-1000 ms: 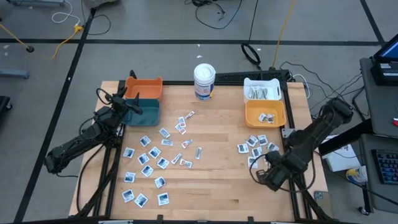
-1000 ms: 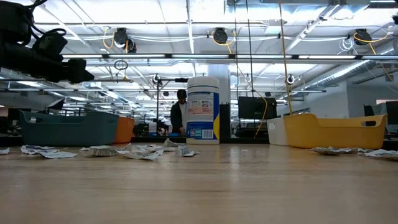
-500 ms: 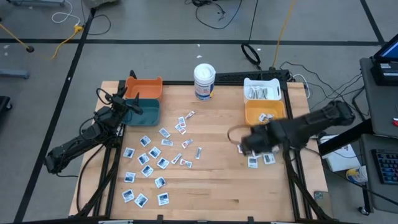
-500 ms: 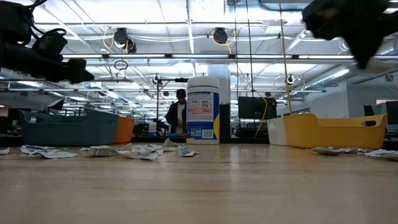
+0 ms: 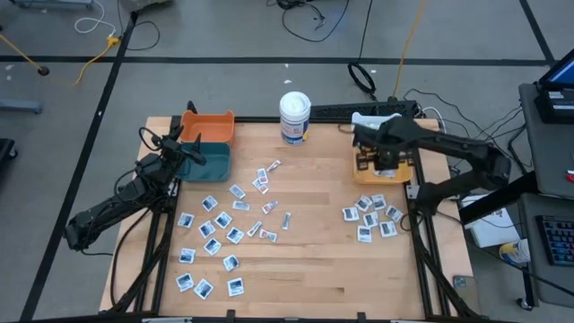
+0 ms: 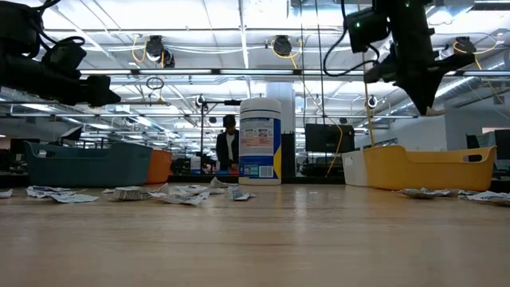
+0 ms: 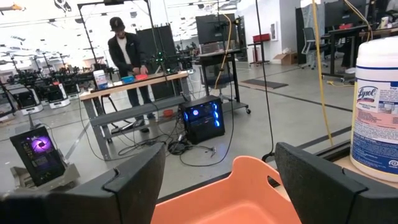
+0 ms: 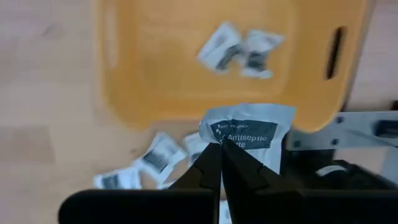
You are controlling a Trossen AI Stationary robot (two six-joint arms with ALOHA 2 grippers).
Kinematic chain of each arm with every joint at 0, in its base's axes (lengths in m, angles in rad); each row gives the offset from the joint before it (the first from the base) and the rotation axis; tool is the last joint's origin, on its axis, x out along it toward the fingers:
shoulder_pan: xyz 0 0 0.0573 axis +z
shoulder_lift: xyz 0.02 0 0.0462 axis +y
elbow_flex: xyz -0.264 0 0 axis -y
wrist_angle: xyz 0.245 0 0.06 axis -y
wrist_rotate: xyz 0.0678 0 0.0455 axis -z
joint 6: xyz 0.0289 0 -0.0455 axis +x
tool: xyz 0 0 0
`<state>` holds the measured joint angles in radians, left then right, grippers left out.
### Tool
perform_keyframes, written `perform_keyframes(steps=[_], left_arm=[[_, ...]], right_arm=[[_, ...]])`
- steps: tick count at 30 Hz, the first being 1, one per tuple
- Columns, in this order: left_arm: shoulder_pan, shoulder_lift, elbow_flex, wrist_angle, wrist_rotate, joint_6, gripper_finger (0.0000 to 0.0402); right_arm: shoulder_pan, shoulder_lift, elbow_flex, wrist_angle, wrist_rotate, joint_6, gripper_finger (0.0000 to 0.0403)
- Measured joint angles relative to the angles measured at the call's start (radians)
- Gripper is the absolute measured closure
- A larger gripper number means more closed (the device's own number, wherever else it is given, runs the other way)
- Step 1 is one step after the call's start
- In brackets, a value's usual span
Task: Pick & Place First Aid Supplies
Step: Put the black pad into the yellow bin
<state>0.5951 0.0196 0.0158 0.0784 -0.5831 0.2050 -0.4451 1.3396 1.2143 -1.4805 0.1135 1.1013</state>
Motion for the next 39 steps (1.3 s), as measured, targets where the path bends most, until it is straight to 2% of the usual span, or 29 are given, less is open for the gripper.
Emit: perform_keyframes(steps=[7, 15, 20, 23, 27, 34, 39], left_arm=[[0.000, 0.000, 0.000, 0.000, 0.000, 0.000, 0.0094], [0.000, 0.000, 0.000, 0.000, 0.000, 0.000, 0.0094], [0.000, 0.000, 0.000, 0.000, 0.000, 0.000, 0.0094], [0.000, 0.000, 0.000, 0.000, 0.000, 0.000, 0.0094], [0.000, 0.000, 0.000, 0.000, 0.000, 0.000, 0.0094], [0.000, 0.000, 0.000, 0.000, 0.000, 0.000, 0.0094], [0.000, 0.000, 0.000, 0.000, 0.000, 0.000, 0.0094]], right_arm=[[-0.101, 0.009, -0.097, 0.102, -0.007, -0.052, 0.0403], [-0.148, 0.058, -0.281, 0.392, -0.009, -0.142, 0.0403], [-0.176, 0.101, -0.335, 0.560, -0.010, -0.193, 0.0398], [-0.185, 0.117, -0.337, 0.601, -0.009, -0.198, 0.0388], [-0.188, 0.117, -0.337, 0.597, -0.013, -0.215, 0.0357], [-0.197, 0.090, -0.338, 0.580, -0.020, -0.259, 0.0254], [-0.200, 0.055, -0.318, 0.523, -0.088, -0.276, 0.0209]])
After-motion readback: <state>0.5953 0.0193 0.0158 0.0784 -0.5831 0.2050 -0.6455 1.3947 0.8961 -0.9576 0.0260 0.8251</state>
